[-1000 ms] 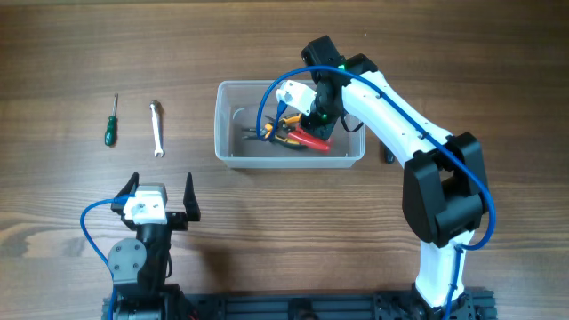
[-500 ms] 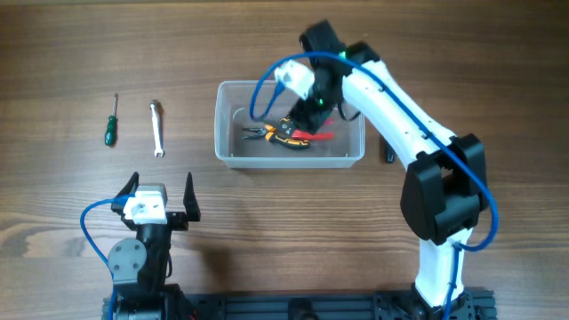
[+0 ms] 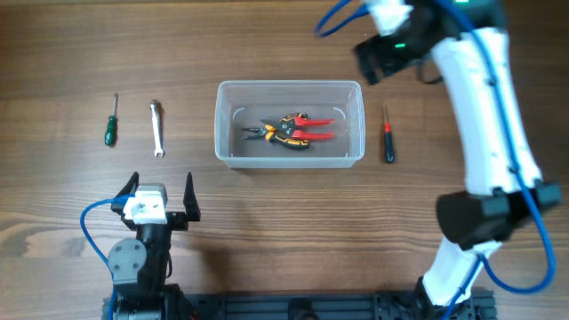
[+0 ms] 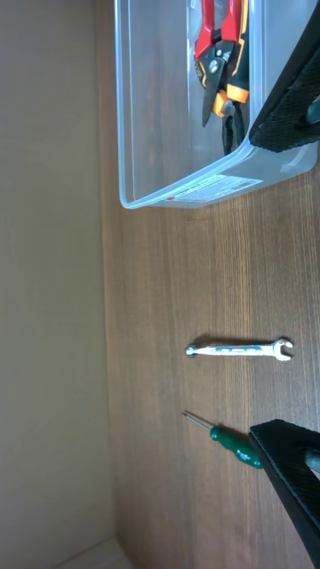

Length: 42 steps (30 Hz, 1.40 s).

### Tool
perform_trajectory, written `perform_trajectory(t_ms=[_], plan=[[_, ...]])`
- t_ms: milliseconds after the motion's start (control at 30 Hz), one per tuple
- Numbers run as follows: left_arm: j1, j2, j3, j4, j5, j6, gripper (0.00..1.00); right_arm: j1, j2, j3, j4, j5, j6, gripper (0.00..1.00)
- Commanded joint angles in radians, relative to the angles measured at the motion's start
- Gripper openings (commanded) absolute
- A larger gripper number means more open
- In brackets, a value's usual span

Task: Pack container
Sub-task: 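Raise the right gripper away from the container toward the right, then move the right gripper over the red-handled screwdriver right of the container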

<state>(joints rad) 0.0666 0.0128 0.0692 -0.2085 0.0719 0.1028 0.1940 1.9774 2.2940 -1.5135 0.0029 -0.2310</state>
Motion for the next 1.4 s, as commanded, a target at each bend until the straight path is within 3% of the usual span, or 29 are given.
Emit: perform_trajectory(t_ms=[0, 167, 367, 733, 1367], plan=[[-0.005, -0.008, -0.006, 0.003, -0.010, -0.010, 1.00, -0.089, -0.067, 0.026, -0.082, 0.020, 0.129, 1.00], [-0.005, -0.008, -0.006, 0.003, -0.010, -0.010, 1.00, -0.150, -0.068, 0.007, -0.089, -0.088, 0.154, 1.00], [-0.005, -0.008, -0.006, 0.003, -0.010, -0.010, 1.00, -0.153, -0.048, -0.030, -0.045, -0.046, 0.122, 1.00], [-0.005, -0.008, -0.006, 0.003, -0.010, -0.010, 1.00, -0.192, -0.043, -0.417, 0.188, -0.026, 0.152, 1.00], [-0.005, -0.008, -0.006, 0.003, -0.010, -0.010, 1.00, -0.193, -0.043, -0.854, 0.458, -0.063, 0.103, 1.00]])
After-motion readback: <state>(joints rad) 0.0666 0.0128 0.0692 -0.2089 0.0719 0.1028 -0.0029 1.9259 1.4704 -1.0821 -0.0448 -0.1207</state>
